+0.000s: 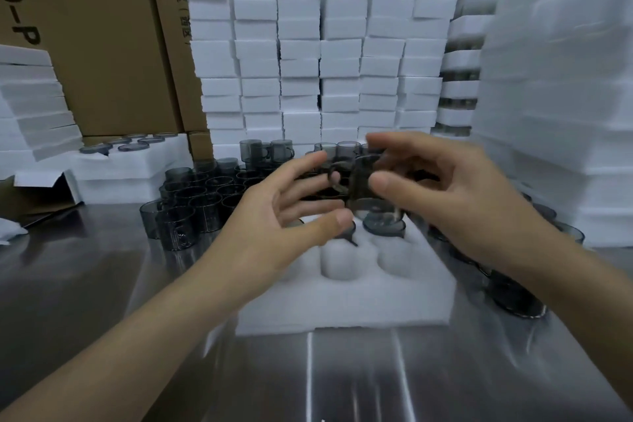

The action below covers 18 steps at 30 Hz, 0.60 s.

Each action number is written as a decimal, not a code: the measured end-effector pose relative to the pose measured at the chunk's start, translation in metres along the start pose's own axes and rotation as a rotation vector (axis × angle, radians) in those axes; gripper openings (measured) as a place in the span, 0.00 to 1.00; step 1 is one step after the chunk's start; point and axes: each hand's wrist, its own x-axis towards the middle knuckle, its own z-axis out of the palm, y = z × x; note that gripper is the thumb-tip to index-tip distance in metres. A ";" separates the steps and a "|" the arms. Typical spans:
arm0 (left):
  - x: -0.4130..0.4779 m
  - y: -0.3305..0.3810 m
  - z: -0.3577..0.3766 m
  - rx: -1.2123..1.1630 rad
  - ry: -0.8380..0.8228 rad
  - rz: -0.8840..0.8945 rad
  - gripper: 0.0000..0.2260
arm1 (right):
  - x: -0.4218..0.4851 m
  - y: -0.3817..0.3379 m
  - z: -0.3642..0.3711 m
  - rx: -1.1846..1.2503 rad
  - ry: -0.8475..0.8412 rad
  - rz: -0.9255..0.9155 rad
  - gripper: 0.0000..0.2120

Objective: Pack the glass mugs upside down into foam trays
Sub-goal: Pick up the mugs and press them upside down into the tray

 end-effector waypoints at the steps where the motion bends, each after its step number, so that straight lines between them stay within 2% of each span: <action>1: 0.001 0.000 -0.002 0.042 0.035 0.007 0.31 | 0.001 0.001 -0.006 -0.015 0.042 0.033 0.25; 4: 0.005 -0.004 -0.010 0.151 0.179 0.002 0.21 | 0.003 0.007 -0.017 -0.148 0.058 0.129 0.20; 8: 0.008 -0.011 -0.016 0.187 0.308 -0.065 0.14 | 0.001 0.011 -0.021 -0.318 -0.155 0.274 0.25; 11: 0.009 -0.015 -0.017 0.205 0.306 -0.081 0.13 | -0.001 0.011 -0.018 -0.359 -0.248 0.315 0.27; 18: 0.008 -0.020 -0.014 0.282 0.278 -0.064 0.11 | -0.002 0.010 -0.016 -0.327 -0.260 0.320 0.29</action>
